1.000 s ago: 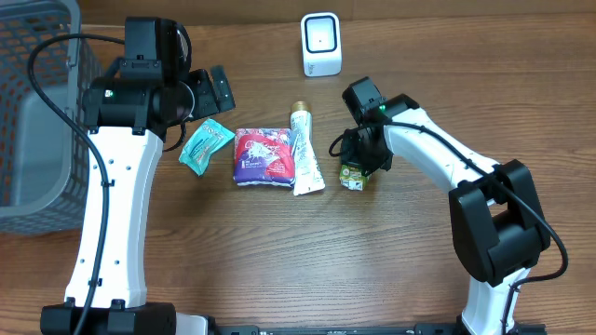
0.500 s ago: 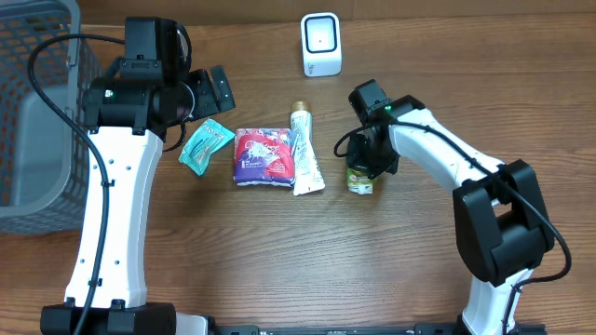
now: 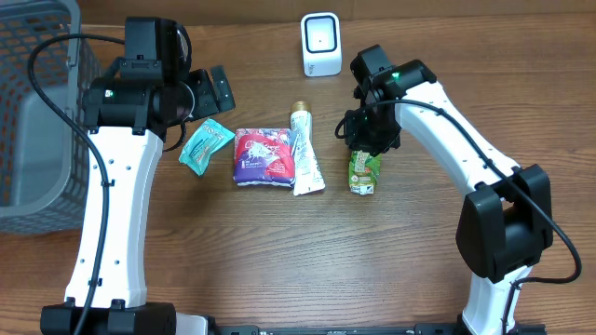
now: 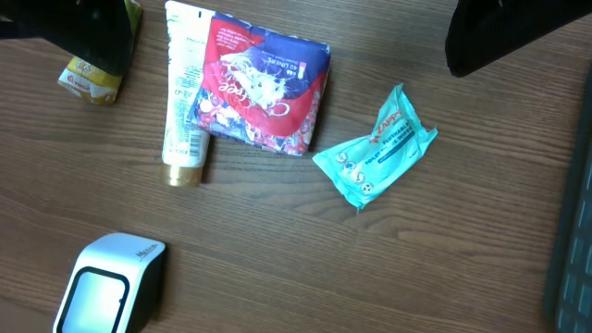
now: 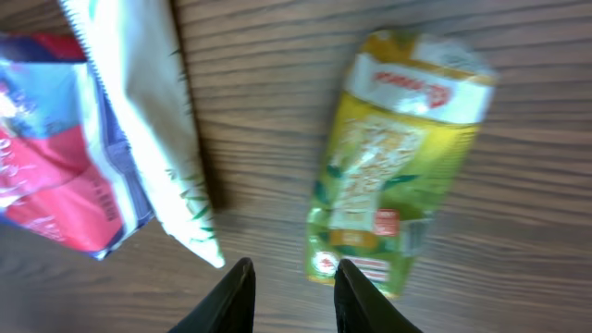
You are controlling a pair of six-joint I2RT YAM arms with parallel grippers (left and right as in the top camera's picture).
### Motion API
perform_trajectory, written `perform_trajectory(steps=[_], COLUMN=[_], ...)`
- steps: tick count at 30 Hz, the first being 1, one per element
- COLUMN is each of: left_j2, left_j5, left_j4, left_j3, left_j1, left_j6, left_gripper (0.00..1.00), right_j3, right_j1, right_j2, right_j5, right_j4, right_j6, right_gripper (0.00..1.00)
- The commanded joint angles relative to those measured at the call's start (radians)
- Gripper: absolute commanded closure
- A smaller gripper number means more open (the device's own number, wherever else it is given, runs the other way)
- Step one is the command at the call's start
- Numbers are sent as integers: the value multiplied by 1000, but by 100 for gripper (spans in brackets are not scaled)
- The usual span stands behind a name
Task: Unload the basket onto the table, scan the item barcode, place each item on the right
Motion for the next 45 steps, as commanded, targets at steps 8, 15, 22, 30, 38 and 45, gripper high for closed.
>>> perform_trajectory(steps=[8, 15, 22, 30, 38, 45], left_j2=[7, 7, 7, 7, 7, 7], left_j5=[8, 8, 8, 8, 8, 8], left_j4=[-3, -3, -3, -3, -2, -3], left_j3=[10, 10, 10, 10, 10, 10], left_j1=[0, 0, 0, 0, 0, 0], left_j6=[20, 20, 20, 20, 20, 20], left_gripper=[1, 0, 0, 0, 0, 0], right_j3=[-176, -213, -213, -213, -211, -185], right_j1=[97, 105, 19, -146, -154, -10], right_j2=[-6, -6, -6, -6, -6, -6], right_j5=[-98, 16, 253, 303, -129, -113], right_j4=[106, 74, -29, 11, 114, 126], right_j6=[75, 77, 80, 72, -162, -149], right_gripper=[68, 68, 66, 66, 67, 67])
